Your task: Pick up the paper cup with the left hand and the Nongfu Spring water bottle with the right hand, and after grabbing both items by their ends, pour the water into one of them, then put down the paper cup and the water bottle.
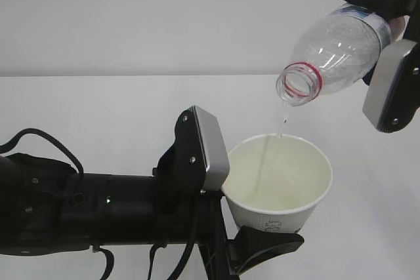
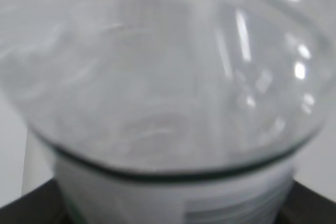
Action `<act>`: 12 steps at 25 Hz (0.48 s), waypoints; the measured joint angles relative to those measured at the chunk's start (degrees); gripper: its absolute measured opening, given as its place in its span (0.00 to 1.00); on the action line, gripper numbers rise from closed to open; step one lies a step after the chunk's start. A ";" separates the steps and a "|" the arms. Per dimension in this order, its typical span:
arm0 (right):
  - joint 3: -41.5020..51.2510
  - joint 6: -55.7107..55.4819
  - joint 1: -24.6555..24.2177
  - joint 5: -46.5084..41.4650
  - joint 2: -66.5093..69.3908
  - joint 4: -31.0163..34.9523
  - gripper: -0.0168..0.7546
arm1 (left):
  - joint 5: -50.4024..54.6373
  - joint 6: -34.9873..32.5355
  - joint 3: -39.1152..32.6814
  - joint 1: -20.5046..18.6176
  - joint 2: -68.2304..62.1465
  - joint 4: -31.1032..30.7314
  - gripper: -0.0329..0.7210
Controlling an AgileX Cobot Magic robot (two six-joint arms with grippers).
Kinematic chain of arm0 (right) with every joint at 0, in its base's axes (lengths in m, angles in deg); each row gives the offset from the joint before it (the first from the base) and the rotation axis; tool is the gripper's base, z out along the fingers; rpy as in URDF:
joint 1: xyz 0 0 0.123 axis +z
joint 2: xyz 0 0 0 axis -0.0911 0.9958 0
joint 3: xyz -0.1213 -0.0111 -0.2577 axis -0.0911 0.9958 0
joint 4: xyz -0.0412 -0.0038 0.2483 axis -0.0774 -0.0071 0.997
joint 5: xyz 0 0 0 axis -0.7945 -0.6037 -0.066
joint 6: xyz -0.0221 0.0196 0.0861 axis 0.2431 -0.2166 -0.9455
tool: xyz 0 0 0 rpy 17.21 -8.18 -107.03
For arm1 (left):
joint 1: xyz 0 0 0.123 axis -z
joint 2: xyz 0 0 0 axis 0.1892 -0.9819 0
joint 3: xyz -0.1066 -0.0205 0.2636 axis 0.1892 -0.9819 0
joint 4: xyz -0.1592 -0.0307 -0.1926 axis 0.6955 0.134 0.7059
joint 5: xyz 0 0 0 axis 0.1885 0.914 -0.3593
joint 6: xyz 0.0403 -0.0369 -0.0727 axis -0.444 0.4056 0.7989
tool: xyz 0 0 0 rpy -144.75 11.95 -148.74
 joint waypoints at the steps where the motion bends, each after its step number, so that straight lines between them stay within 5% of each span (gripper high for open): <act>1: 0.00 0.00 0.00 0.00 0.00 0.00 0.60 | 0.00 0.00 0.00 0.00 0.00 0.00 0.78; 12: 0.00 0.00 0.00 0.02 0.00 0.00 0.60 | -0.08 0.00 0.00 0.00 0.00 0.00 0.78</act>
